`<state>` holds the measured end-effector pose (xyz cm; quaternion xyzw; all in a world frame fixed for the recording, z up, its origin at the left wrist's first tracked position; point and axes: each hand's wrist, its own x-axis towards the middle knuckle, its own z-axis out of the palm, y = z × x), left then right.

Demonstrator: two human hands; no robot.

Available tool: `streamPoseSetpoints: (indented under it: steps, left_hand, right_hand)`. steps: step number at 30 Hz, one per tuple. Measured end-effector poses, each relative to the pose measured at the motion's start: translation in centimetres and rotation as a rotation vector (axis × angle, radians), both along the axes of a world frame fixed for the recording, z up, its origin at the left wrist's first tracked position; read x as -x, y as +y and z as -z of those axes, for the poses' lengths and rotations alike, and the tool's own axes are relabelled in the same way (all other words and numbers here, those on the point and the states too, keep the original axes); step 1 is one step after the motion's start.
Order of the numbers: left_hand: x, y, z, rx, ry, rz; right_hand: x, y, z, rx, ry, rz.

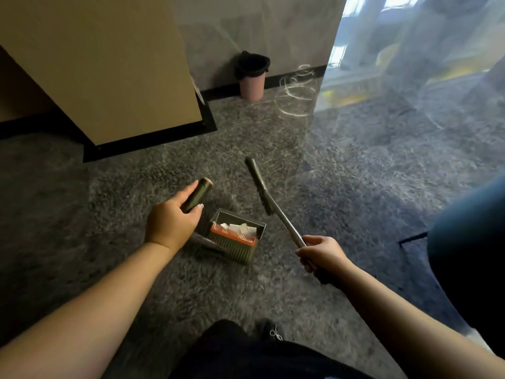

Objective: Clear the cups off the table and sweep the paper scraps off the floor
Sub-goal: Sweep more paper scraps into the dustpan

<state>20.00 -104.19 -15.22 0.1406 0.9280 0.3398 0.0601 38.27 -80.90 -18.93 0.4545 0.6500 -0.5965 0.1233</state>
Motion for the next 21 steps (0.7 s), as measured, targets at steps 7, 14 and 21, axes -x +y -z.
streamPoseSetpoints:
  steps: [7,14,21]
  left_hand:
    - [12.0,7.0,0.3,-0.016,-0.021,-0.018]
    - [25.9,14.3,1.0,-0.003,-0.037,0.01]
    - [37.9,22.8,-0.2,0.03,-0.023,0.045]
  right_hand:
    - [13.4,7.1,-0.2,-0.019,0.023,0.0]
    - [25.6,14.2,-0.3,0.025,0.012,0.074]
    - [34.9,21.7,-0.3,0.033,0.013,0.116]
